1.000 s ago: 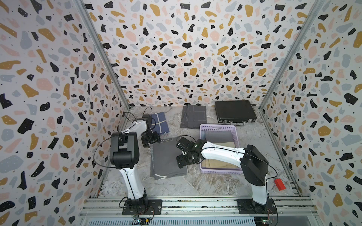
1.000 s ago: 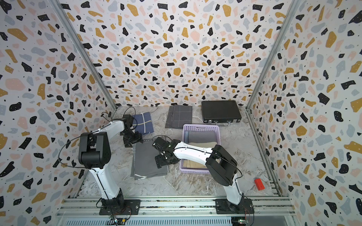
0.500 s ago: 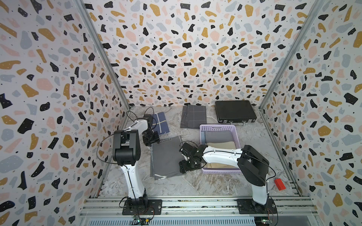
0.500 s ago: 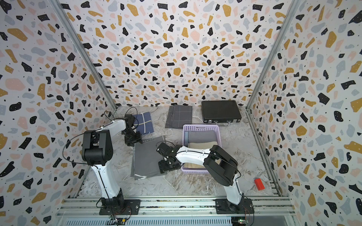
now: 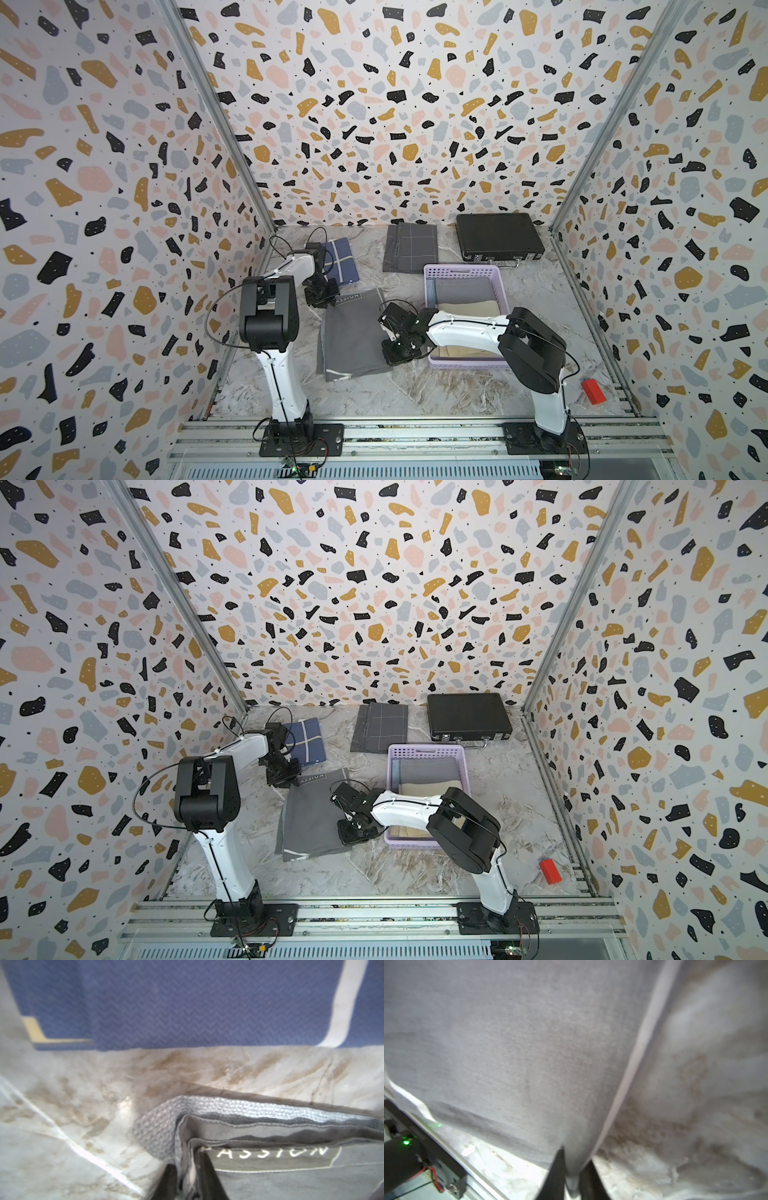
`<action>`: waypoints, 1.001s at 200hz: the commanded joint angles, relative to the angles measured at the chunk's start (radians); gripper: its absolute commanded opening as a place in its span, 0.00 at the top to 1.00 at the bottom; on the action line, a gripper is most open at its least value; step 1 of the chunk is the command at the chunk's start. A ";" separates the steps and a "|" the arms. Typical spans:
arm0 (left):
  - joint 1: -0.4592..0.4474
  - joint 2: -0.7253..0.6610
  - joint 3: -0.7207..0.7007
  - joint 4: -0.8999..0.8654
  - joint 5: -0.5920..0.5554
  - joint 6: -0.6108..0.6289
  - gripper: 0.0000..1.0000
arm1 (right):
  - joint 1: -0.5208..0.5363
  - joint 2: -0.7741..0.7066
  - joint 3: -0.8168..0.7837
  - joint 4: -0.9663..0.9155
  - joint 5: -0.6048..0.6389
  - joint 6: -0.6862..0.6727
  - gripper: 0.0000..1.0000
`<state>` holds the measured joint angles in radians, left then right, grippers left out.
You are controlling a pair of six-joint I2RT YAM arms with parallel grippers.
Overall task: Put the folded pillowcase in the basket
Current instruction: Pick up the pillowcase from the center of the board.
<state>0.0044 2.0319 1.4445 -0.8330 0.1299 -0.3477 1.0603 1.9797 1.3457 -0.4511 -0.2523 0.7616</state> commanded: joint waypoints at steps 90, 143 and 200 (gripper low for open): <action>-0.094 -0.211 -0.065 -0.052 -0.033 -0.031 1.00 | 0.033 -0.145 0.046 -0.080 0.133 -0.037 1.00; -0.125 -0.354 -0.085 -0.057 -0.012 -0.062 1.00 | 0.034 -0.287 0.056 -0.183 0.223 -0.057 1.00; -0.268 -0.434 0.045 -0.084 0.003 -0.122 1.00 | -0.043 -0.526 -0.014 -0.348 0.361 -0.077 1.00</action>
<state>-0.1886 1.6405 1.3949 -0.9020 0.1165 -0.4313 1.0801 1.5909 1.3659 -0.6762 0.0162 0.6987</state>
